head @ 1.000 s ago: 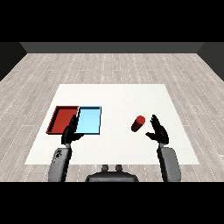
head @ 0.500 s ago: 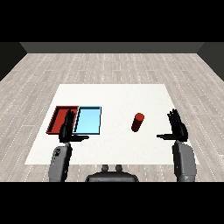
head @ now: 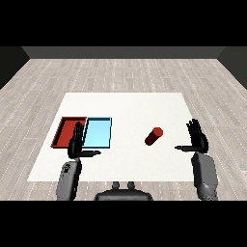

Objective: Pick the red can and put it in the red box

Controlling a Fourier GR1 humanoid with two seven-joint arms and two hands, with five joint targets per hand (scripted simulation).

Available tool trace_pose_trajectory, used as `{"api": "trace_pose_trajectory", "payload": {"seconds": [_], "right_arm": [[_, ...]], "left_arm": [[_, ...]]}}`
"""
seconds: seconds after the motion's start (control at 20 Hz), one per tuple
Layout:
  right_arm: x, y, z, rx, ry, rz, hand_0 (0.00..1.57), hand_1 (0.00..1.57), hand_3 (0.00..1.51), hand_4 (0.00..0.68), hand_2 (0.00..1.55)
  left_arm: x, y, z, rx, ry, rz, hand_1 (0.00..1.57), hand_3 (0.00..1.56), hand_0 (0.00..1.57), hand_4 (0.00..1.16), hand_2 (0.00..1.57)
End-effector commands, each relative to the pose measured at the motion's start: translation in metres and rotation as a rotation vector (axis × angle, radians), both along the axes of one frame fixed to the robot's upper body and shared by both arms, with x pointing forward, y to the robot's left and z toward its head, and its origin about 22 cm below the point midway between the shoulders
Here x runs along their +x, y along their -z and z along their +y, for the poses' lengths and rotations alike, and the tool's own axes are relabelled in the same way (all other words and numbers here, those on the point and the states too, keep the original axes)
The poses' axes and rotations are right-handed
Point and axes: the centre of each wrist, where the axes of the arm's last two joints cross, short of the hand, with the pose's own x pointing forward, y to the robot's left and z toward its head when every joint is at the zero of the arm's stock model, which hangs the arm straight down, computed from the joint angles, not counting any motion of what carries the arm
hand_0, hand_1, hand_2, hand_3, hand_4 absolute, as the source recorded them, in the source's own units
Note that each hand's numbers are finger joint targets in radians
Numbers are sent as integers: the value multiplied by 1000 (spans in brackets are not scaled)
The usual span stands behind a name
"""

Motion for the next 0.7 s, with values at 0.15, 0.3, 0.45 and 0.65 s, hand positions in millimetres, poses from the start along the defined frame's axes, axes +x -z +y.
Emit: {"api": "trace_pose_trajectory", "payload": {"seconds": [0.15, 0.3, 0.45, 0.65], "right_arm": [[13, 3, 11, -4, -2, 34, 0, 0, 0, 0, 0], [9, 14, 28, 48, -63, 61, 0, 0, 0, 0, 0], [7, 15, 19, 42, -44, 84, 0, 0, 0, 0, 0], [11, 28, 48, 81, -81, 124, 0, 0, 0, 0, 0]], "left_arm": [[4, -17, -3, -21, 12, -21, 0, 0, 0, 0, 0], [2, 25, -3, -23, 25, -19, 0, 0, 0, 0, 0], [-7, 8, 14, -22, 8, -20, 0, 0, 0, 0, 0], [-3, -14, 1, -39, -8, -24, 0, 0, 0, 0, 0]]}}
